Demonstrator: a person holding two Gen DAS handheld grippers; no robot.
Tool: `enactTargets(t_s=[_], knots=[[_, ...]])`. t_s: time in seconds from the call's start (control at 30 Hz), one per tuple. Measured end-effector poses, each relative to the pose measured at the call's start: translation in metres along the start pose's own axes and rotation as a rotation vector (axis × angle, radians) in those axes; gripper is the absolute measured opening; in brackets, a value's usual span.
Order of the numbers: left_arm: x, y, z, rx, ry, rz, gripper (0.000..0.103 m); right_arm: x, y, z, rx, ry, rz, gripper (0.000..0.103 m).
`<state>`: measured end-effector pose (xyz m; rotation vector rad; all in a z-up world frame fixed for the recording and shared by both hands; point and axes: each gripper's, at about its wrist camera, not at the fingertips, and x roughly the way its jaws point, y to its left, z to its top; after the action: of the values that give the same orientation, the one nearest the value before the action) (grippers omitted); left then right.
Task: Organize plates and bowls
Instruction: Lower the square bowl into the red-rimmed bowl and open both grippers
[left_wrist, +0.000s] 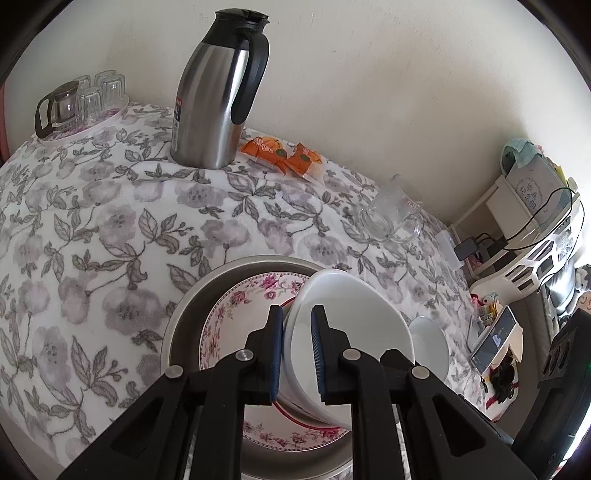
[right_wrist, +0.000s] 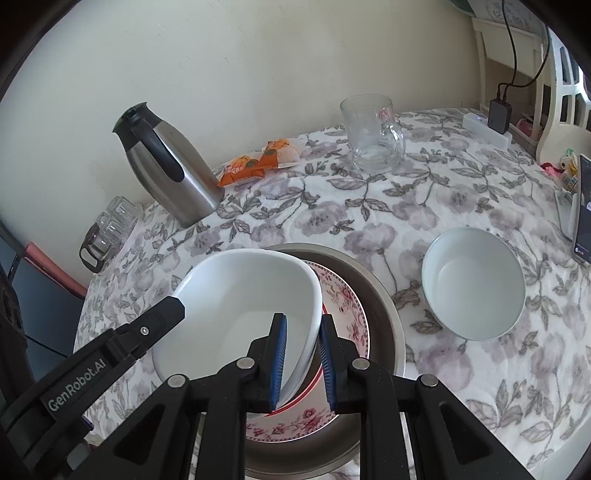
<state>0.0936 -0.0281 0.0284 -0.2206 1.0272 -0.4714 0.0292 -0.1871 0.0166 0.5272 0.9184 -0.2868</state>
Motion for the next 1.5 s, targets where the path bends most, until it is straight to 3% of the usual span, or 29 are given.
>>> enactTargets(t_s=[0.63,1.5], knots=[[0.014,0.003,-0.004,0.008,0.050,0.041,0.015,-0.003,0.004,-0.001,-0.039,-0.007,-0.009,0.019],[0.009,0.003,0.000,0.005,0.054,0.046,0.016,0.006,-0.003,-0.002,-0.017,0.058,0.014,0.020]])
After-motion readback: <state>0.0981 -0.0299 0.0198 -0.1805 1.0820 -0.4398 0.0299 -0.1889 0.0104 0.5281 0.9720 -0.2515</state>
